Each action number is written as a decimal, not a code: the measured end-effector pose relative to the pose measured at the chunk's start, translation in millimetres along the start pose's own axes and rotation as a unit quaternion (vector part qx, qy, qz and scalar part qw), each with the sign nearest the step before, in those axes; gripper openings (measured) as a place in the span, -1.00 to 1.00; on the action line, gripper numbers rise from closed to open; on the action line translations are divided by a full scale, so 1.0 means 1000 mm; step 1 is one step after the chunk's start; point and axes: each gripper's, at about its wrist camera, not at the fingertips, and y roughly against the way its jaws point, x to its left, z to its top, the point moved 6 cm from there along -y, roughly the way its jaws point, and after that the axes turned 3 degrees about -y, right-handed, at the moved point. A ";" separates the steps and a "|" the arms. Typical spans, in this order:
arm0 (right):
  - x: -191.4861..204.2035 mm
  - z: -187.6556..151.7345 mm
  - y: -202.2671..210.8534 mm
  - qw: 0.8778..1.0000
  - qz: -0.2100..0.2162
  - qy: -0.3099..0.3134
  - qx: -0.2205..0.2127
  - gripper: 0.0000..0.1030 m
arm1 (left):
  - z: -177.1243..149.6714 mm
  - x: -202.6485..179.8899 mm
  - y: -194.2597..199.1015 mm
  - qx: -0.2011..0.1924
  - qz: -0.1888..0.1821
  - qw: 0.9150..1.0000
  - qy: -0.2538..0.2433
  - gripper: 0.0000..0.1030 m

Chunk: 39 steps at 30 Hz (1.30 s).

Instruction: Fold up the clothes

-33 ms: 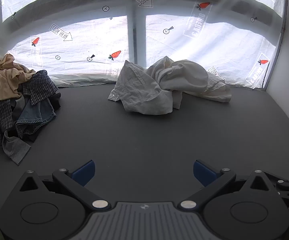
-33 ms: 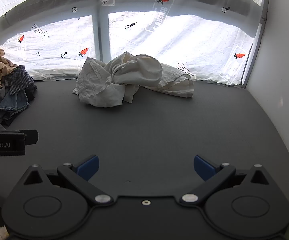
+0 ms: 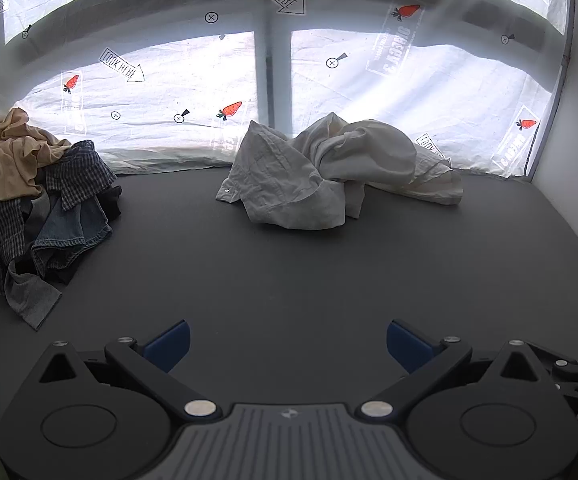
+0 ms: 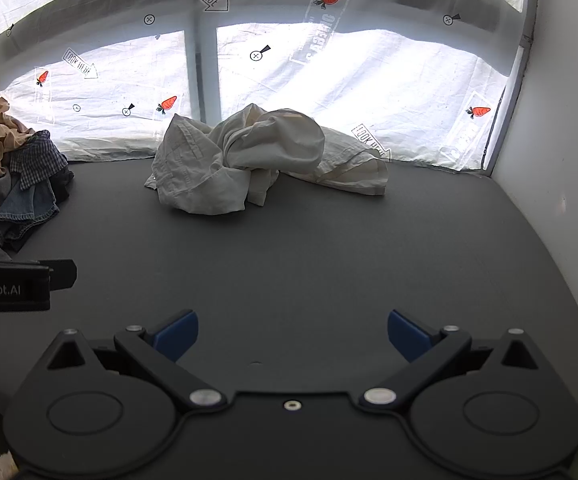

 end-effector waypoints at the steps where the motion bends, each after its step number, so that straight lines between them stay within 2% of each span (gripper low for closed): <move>1: 0.000 0.000 0.000 1.000 0.001 -0.001 -0.002 0.99 | 0.000 0.000 0.000 0.000 0.001 1.000 0.000 1.00; 39: -0.003 0.001 0.000 1.000 -0.004 -0.003 0.004 0.99 | 0.003 -0.005 -0.003 0.004 0.007 1.000 -0.006 1.00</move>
